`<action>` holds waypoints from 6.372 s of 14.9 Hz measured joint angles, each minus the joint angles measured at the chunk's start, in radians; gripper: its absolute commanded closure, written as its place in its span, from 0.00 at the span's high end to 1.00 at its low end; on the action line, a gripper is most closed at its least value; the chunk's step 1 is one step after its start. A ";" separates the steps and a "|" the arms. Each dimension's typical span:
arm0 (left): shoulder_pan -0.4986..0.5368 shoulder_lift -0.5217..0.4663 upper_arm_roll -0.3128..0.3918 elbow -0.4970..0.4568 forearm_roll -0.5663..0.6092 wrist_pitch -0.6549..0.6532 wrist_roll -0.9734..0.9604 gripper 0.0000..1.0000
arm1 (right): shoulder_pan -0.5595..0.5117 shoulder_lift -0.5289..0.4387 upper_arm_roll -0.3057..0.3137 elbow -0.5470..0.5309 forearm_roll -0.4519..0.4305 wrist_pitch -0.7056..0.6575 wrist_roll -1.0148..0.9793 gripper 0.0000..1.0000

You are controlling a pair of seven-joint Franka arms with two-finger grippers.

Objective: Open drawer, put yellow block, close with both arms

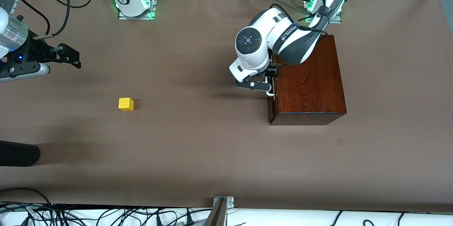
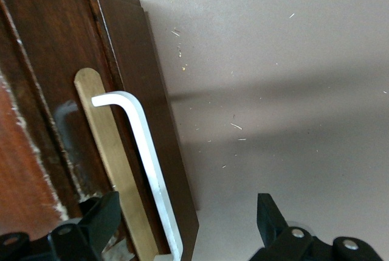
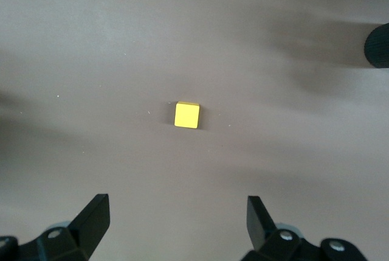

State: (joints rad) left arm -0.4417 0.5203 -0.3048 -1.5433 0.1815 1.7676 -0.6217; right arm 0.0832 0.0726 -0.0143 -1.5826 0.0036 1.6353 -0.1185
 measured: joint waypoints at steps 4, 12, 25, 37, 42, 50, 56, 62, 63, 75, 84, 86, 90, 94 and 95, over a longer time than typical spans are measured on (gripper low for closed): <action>0.000 0.001 -0.001 -0.050 0.056 0.033 -0.009 1.00 | 0.000 0.000 -0.002 0.000 0.000 0.000 0.000 1.00; -0.039 0.010 -0.003 -0.072 0.073 0.047 -0.076 1.00 | 0.000 0.000 -0.003 0.000 0.000 0.000 0.000 1.00; -0.058 0.063 0.000 -0.076 0.100 0.107 -0.161 1.00 | 0.000 0.000 -0.004 0.000 0.000 -0.001 0.000 1.00; -0.117 0.085 0.002 -0.064 0.120 0.256 -0.245 1.00 | 0.000 0.000 -0.004 0.000 0.000 -0.001 0.000 1.00; -0.149 0.127 0.004 0.003 0.120 0.267 -0.292 1.00 | 0.000 0.000 -0.004 0.000 0.000 -0.001 0.000 1.00; -0.154 0.132 0.001 0.014 0.117 0.286 -0.301 1.00 | 0.000 0.000 -0.004 0.000 0.000 -0.001 0.000 1.00; -0.163 0.126 -0.002 0.062 0.114 0.291 -0.304 1.00 | 0.000 0.000 -0.004 0.000 0.000 -0.001 0.000 1.00; -0.109 -0.003 0.000 0.102 0.114 0.042 -0.282 1.00 | -0.001 0.000 -0.004 0.000 0.000 0.000 0.000 1.00; -0.082 -0.036 0.000 0.103 0.114 0.007 -0.240 1.00 | -0.001 0.000 -0.004 0.000 0.000 0.000 0.000 1.00; 0.439 -0.240 0.007 0.235 -0.040 -0.321 0.471 1.00 | 0.000 0.082 -0.003 0.000 0.000 0.003 0.000 1.00; 0.432 -0.443 0.223 -0.022 -0.092 -0.138 0.592 1.00 | 0.003 0.342 0.005 -0.085 0.001 0.301 0.039 1.00; 0.426 -0.491 0.223 -0.075 -0.112 -0.123 0.592 1.00 | 0.009 0.379 0.006 -0.125 0.001 0.389 0.096 1.00; 0.425 -0.518 0.224 -0.099 -0.126 -0.122 0.592 1.00 | 0.029 0.425 0.010 -0.201 0.001 0.544 0.192 1.00; 0.425 -0.518 0.223 -0.102 -0.126 -0.123 0.592 1.00 | 0.033 0.438 0.009 -0.301 0.001 0.657 0.204 1.00; 0.424 -0.518 0.223 -0.102 -0.126 -0.123 0.592 1.00 | 0.033 0.437 0.009 -0.314 0.001 0.664 0.204 1.00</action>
State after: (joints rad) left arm -0.0173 0.0025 -0.0816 -1.6455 0.0552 1.6448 -0.0298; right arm 0.1167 0.5101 -0.0051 -1.8969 0.0045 2.2993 0.0860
